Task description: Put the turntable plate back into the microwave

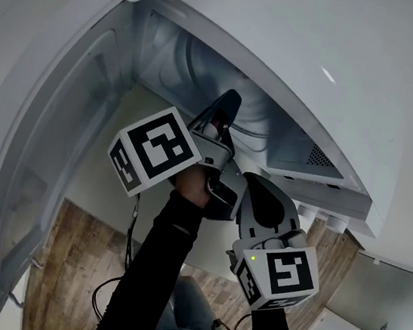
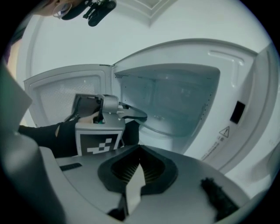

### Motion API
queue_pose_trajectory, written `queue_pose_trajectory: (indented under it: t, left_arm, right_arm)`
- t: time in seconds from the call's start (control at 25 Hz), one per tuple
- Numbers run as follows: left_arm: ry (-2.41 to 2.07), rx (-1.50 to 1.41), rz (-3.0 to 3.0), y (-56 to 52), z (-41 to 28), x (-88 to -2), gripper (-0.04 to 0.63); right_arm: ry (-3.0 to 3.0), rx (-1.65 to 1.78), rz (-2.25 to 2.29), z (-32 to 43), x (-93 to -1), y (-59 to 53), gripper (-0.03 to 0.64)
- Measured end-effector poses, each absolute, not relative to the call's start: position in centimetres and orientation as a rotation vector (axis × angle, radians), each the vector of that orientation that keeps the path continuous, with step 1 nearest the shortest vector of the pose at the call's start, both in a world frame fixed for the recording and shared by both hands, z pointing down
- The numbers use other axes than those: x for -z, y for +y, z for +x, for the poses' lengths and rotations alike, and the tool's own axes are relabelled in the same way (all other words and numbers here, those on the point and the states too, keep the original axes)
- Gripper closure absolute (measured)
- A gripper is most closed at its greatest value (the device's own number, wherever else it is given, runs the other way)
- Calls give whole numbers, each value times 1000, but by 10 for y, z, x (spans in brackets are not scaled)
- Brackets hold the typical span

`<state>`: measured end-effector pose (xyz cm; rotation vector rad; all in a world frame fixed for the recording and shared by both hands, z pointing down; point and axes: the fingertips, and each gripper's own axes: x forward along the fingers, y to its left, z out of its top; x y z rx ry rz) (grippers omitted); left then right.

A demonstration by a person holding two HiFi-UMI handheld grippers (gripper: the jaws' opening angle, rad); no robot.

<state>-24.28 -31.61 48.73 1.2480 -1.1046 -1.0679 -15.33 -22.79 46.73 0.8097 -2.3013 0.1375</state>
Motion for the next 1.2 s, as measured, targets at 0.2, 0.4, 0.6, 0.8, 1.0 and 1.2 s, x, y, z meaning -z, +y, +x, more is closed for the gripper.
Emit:
queue_pose_trajectory:
  t: [0.2,0.4,0.6,0.8,1.0,1.2]
  left_arm:
    - [-1097,1037,1244,-319,-242,-488,559]
    - [-1092,1018,1244,-320,-241,-488,561]
    - [-1075,1009,1238,-321,-240,-488,561]
    - [-1074,1007,1231,-320,-240,-489,561]
    - [-1062,1003,1231,-320,-240,-489,561]
    - [-1080,987,1248,-320,-240,-488,563]
  right_arm:
    - [-2360,-169,892,-159,-459,-249,606]
    - [-2395,-312,939,-160,-465,-259,606]
    - [-2505,-765,1049,-159,-457,-268,517]
    - [-2507,-1023,1070,-168,-460,-276,495]
    - [-2513,-1240,1046,-170,-466,-282,495]
    - [-2531,-1433,1009,-175,-468,-286,495]
